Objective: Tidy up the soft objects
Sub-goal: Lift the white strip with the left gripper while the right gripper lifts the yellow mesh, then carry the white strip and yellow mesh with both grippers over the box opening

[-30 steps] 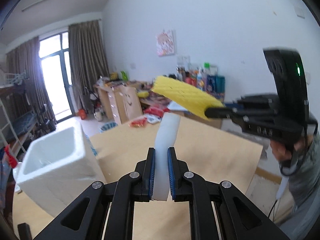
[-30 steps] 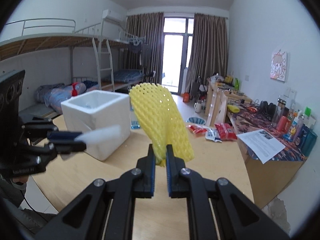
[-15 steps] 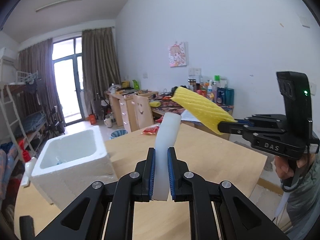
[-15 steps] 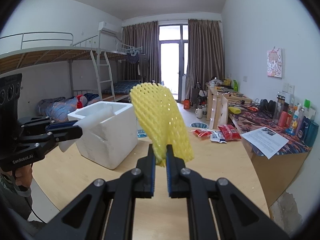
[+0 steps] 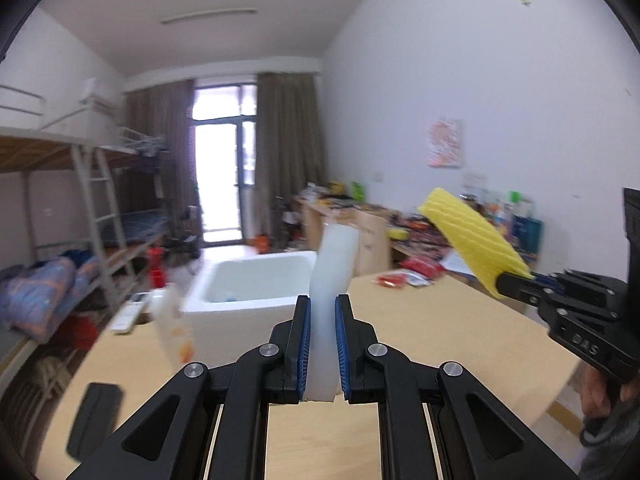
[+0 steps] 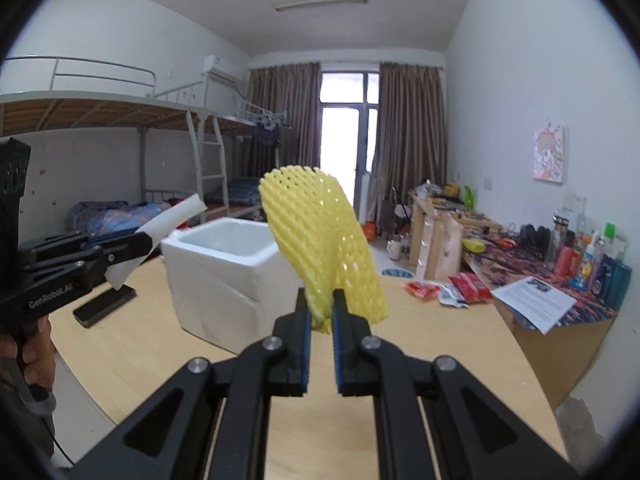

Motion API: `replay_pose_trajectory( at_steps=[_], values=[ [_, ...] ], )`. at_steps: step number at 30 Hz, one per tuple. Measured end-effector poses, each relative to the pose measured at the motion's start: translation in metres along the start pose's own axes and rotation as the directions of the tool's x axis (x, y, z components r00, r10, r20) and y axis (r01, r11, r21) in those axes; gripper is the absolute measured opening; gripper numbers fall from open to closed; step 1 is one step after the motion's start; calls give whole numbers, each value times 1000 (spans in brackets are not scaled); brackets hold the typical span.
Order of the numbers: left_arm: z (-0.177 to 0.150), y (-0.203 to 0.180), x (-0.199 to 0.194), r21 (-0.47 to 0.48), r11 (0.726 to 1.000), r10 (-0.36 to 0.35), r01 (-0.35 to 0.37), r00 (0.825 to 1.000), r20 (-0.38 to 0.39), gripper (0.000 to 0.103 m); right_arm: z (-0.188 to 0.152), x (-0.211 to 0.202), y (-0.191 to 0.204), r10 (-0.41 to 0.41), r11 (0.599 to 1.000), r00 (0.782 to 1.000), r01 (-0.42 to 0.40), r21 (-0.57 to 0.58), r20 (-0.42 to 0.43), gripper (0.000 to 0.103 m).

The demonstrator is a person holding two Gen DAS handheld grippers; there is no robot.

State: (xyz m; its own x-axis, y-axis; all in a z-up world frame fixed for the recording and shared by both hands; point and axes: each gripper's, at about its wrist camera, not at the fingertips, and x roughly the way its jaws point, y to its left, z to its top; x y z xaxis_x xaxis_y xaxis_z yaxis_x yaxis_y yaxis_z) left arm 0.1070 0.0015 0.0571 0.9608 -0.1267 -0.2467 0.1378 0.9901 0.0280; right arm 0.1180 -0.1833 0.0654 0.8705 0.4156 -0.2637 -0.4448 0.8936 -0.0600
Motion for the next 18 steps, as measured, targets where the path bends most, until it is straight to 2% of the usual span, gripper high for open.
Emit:
replay_pose_trajectory(
  at_steps=[4, 9, 12, 18],
  values=[
    [-4, 14, -15, -34, 994, 104, -103, 994, 29, 13, 6, 5, 18, 66, 998, 998, -67, 23, 21, 12],
    [-11, 27, -28, -51, 981, 187, -185, 982, 31, 13, 9, 18, 42, 142, 989, 990, -143, 39, 16, 12],
    [-19, 38, -36, -84, 975, 211, -208, 977, 30, 13, 10, 23, 53, 163, 986, 987, -163, 40, 13, 12],
    [-27, 50, -47, -109, 952, 293, -287, 955, 48, 13, 6, 28, 67, 178, 983, 984, -178, 52, 0, 12]
  ],
)
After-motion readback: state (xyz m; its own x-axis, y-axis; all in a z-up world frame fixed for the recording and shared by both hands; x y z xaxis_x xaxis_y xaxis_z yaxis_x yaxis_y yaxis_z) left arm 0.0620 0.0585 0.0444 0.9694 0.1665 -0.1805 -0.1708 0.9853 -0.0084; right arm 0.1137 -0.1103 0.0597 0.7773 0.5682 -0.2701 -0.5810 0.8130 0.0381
